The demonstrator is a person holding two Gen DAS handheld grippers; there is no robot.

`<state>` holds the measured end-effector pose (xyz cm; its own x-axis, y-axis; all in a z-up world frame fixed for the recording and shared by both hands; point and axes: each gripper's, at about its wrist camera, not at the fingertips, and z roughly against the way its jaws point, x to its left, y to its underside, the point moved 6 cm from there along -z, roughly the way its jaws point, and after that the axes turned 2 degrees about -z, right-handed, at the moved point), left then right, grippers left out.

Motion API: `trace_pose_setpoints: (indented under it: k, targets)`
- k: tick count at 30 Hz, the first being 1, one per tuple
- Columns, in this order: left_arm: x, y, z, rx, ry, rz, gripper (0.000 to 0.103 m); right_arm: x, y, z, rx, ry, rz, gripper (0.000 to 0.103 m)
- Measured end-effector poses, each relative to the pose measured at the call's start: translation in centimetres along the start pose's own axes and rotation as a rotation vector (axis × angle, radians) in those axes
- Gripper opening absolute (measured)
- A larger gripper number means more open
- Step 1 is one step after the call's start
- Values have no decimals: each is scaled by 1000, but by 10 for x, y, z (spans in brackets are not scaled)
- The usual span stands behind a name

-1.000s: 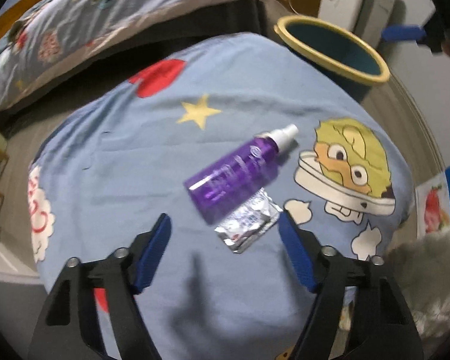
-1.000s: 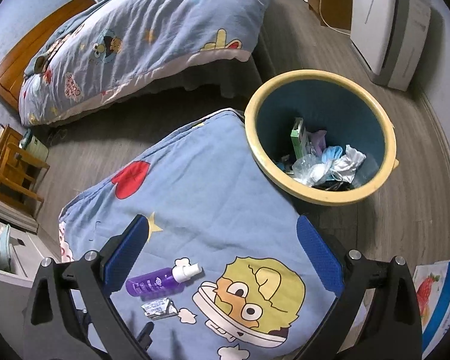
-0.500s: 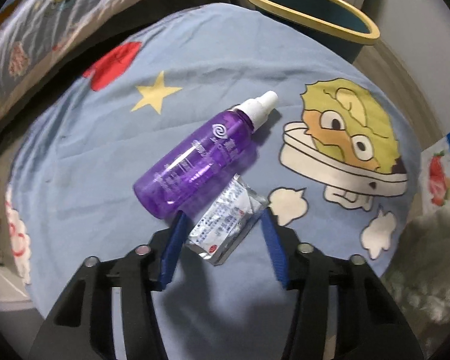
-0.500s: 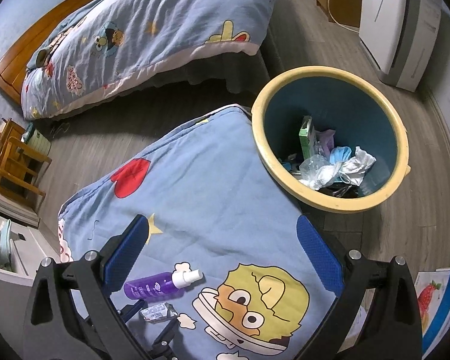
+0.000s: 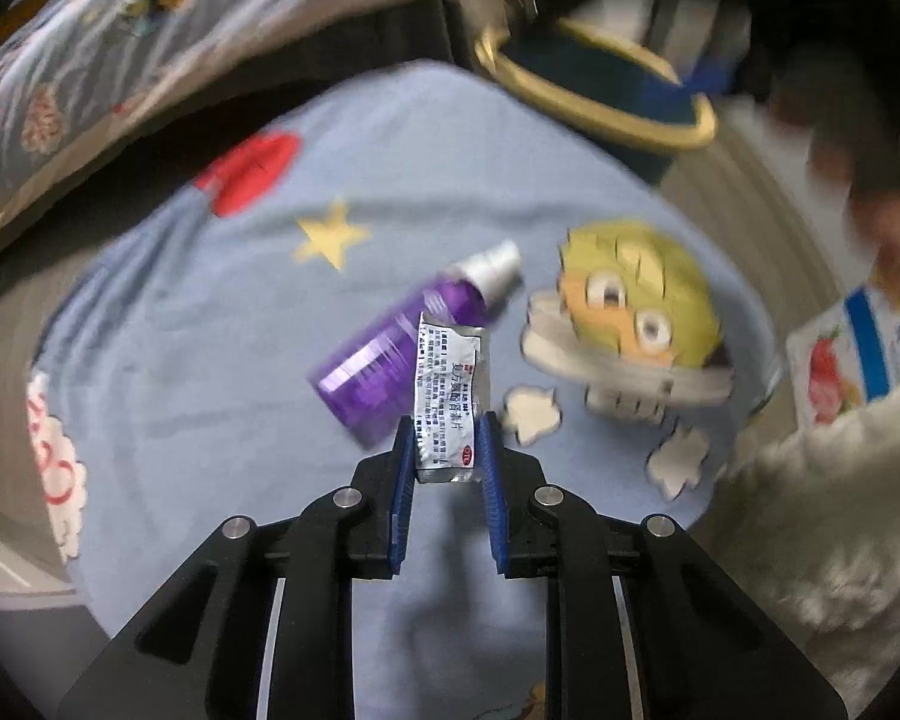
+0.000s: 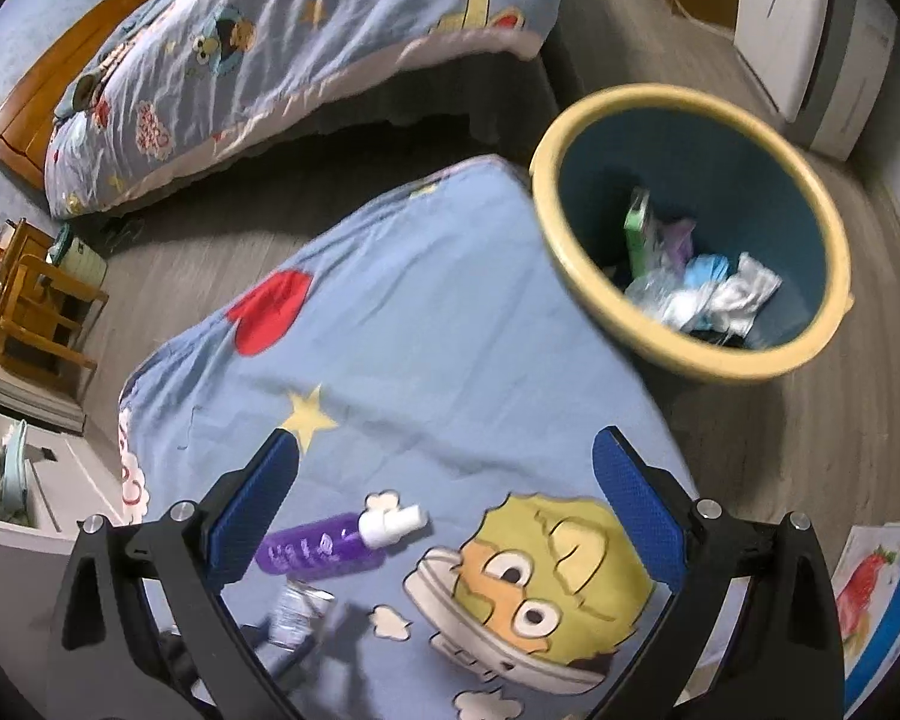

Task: Collect trash
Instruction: 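Grasp the foil sachet with the left tool while the right tool grasps the purple spray bottle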

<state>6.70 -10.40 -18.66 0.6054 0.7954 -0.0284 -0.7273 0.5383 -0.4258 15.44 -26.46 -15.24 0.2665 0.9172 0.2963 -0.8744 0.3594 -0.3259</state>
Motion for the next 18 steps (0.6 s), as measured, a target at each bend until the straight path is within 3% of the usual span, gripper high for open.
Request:
trace_pose_setpoints:
  k: [6, 8, 11, 18]
  targets:
    - [50, -9, 28, -70, -94, 105, 22, 15, 25, -23, 70, 20, -8, 86]
    - [60, -8, 31, -76, -108, 128, 22, 20, 33, -33, 94, 20, -16, 75]
    - [69, -10, 35, -89, -104, 144, 22, 24, 41, -45, 123, 12, -34, 66]
    - [74, -14, 37, -112, -84, 133, 22, 30, 56, -74, 186, 12, -52, 59]
